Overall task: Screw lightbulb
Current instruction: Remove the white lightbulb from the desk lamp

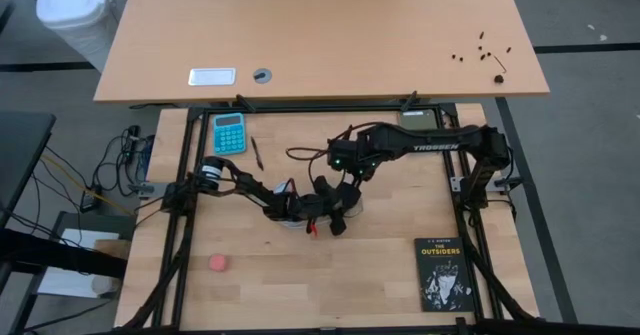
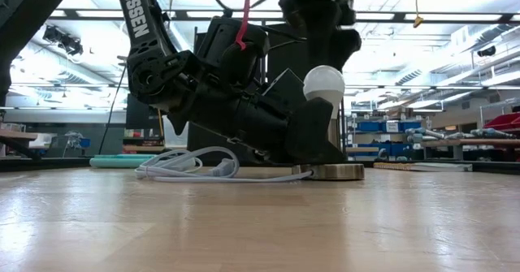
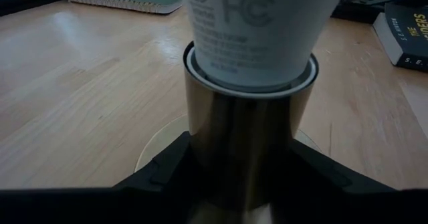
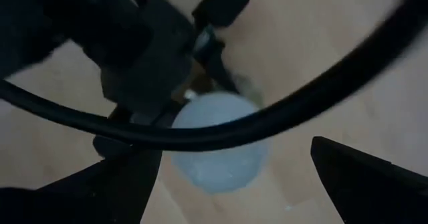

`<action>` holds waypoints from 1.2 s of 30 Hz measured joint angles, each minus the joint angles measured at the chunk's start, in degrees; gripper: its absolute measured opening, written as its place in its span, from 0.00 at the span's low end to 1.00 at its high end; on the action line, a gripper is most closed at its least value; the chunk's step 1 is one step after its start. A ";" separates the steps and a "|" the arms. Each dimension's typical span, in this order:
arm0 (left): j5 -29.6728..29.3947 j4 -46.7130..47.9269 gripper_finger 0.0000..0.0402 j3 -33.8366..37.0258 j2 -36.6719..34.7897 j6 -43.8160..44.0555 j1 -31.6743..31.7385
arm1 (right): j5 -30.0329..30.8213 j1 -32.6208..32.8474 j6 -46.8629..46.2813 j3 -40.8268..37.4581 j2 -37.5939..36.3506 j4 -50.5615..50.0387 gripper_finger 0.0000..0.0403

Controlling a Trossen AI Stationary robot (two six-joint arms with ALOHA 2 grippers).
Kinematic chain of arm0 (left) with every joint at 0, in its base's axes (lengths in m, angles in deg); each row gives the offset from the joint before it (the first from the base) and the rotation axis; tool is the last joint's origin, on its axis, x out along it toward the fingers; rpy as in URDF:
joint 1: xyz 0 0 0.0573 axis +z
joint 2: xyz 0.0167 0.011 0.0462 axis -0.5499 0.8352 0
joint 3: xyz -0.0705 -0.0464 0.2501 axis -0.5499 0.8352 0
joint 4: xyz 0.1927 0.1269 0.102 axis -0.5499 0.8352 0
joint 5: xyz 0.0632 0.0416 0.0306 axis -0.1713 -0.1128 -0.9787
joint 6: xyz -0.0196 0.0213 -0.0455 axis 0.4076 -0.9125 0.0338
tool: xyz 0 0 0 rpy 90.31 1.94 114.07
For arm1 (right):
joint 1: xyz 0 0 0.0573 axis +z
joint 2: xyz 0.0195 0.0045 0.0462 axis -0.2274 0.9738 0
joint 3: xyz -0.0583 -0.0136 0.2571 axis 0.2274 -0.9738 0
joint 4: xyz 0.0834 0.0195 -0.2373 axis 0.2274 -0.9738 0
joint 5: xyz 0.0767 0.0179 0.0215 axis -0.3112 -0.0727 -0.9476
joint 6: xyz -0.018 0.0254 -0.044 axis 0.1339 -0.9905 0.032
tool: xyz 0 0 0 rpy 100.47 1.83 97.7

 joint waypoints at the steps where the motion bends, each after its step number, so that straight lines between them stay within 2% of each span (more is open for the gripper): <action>1: 0.00 0.02 0.47 0.00 0.00 0.00 0.00 | -0.74 0.02 -1.01 -1.01 0.00 0.65 0.98; 5: 0.01 0.00 0.47 0.00 0.00 0.23 0.00 | -2.75 0.02 -2.60 -4.57 0.09 3.38 0.99; 14: -0.02 0.02 0.47 0.02 0.00 0.31 0.00 | -3.16 0.09 -6.79 -8.55 0.03 10.62 0.99; 31: 0.03 0.01 0.47 0.04 0.00 0.51 0.00 | -2.36 -0.04 -5.75 -10.41 0.33 12.23 0.95; 36: -0.46 0.05 0.47 0.07 0.00 0.42 0.00 | -1.62 -0.20 -5.02 -14.19 0.35 15.72 0.95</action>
